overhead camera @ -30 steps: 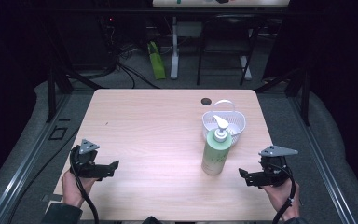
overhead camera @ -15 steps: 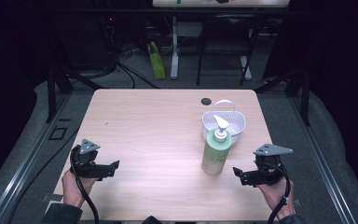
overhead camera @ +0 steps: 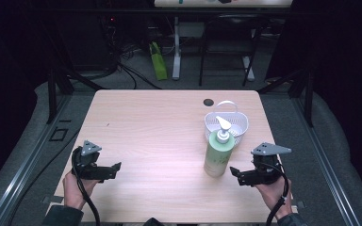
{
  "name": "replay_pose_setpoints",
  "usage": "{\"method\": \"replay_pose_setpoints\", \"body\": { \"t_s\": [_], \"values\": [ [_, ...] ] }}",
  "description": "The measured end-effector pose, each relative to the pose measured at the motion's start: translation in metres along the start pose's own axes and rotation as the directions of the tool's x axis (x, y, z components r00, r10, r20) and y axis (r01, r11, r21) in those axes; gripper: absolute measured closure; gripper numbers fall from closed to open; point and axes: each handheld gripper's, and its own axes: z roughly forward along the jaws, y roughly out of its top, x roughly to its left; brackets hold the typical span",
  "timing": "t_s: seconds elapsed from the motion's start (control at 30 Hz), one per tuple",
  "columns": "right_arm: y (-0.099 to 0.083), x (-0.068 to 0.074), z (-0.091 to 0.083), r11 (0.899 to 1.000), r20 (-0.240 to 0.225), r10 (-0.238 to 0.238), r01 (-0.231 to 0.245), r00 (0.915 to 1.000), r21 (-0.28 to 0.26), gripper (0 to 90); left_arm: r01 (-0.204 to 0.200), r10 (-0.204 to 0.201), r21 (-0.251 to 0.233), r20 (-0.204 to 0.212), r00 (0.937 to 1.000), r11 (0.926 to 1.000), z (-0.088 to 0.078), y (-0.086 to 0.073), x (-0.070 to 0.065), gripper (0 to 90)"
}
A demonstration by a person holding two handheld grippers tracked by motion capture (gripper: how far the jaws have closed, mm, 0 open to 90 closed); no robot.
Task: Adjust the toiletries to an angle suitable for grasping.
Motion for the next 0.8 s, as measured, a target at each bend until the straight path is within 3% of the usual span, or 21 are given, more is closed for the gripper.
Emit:
{"method": "replay_pose_setpoints", "body": {
  "t_s": [0.57,0.8],
  "values": [
    [0.018,0.005,0.009,0.999,-0.012,-0.03,0.029,0.9995,-0.043,0.0,0.013,-0.013,0.003,0.003,0.9999,0.9999,0.002,-0.003,0.008,0.0],
    [0.021,0.007,0.009,0.997,-0.012,-0.044,0.044,0.9989,-0.061,0.0,-0.001,0.001,0.004,0.005,1.0,1.0,0.001,-0.001,0.004,0.0]
  ]
}}
